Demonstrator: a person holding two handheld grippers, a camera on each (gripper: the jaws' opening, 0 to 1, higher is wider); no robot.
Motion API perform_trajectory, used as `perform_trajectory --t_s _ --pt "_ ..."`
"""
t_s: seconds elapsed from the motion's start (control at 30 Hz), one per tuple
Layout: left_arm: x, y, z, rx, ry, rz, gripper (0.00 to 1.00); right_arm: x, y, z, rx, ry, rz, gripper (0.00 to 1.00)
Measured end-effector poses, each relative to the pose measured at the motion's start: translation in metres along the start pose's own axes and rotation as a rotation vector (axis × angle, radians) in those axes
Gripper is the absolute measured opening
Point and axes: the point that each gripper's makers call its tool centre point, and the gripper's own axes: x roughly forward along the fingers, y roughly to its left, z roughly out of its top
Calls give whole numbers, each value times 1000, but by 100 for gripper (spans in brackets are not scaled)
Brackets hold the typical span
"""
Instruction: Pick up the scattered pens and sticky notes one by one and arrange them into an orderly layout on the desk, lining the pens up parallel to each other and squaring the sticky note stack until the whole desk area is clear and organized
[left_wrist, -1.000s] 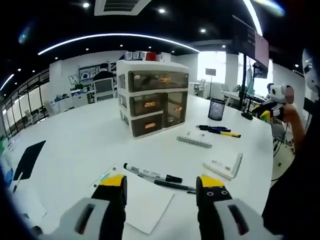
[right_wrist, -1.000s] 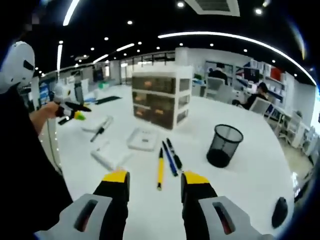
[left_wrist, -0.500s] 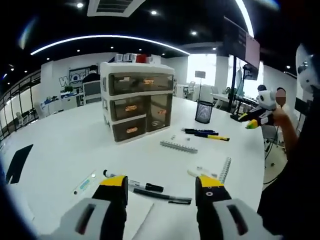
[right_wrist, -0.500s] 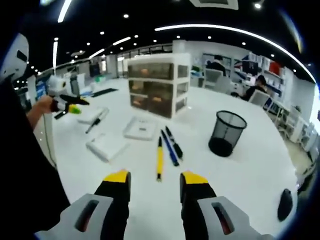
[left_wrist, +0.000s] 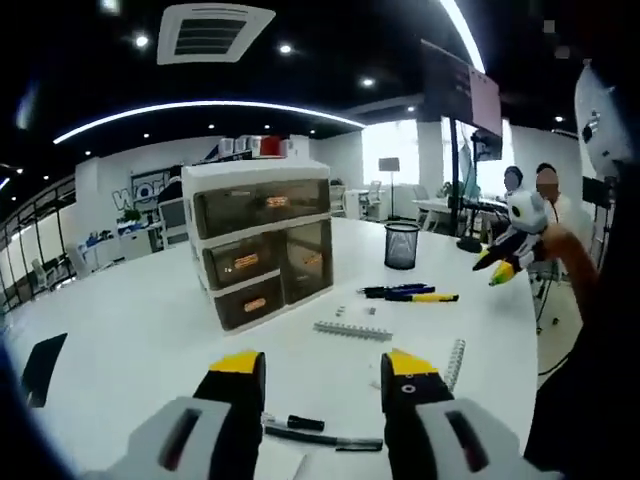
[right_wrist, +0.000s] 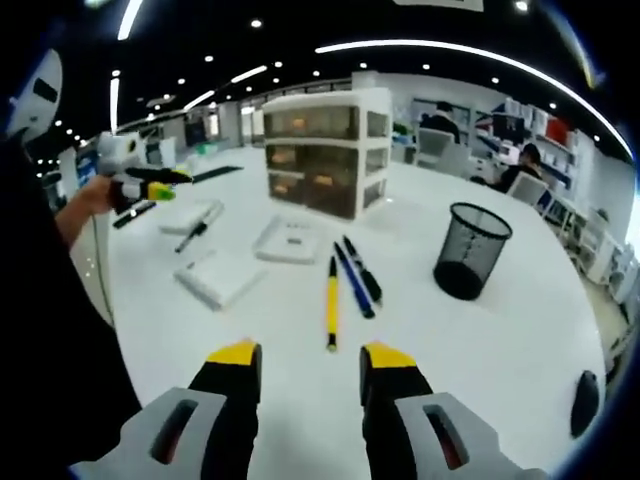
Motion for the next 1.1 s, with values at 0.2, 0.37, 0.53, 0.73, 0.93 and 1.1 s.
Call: perform_trajectory --t_s 0.2,0.37,0.53,0.73,0.93,1.1 --pt "6 3 39 209 -73 49 45 -4 -2 0 -7 -8 -1 38" --pt "11 -1 63 334 -121 57 40 -2 -2 -4 4 -5 -1 38" --pt "16 2 85 347 -170 62 36 -1 0 -4 2 -1 2 38" --pt "35 9 103 535 -142 97 36 -1 1 -4 -3 2 12 38" --pt "61 -8 113 618 -158 22 35 -3 -3 -4 -4 16 1 38" --pt "84 -14 121 864 -155 39 31 0 1 -4 -8 34 6 38"
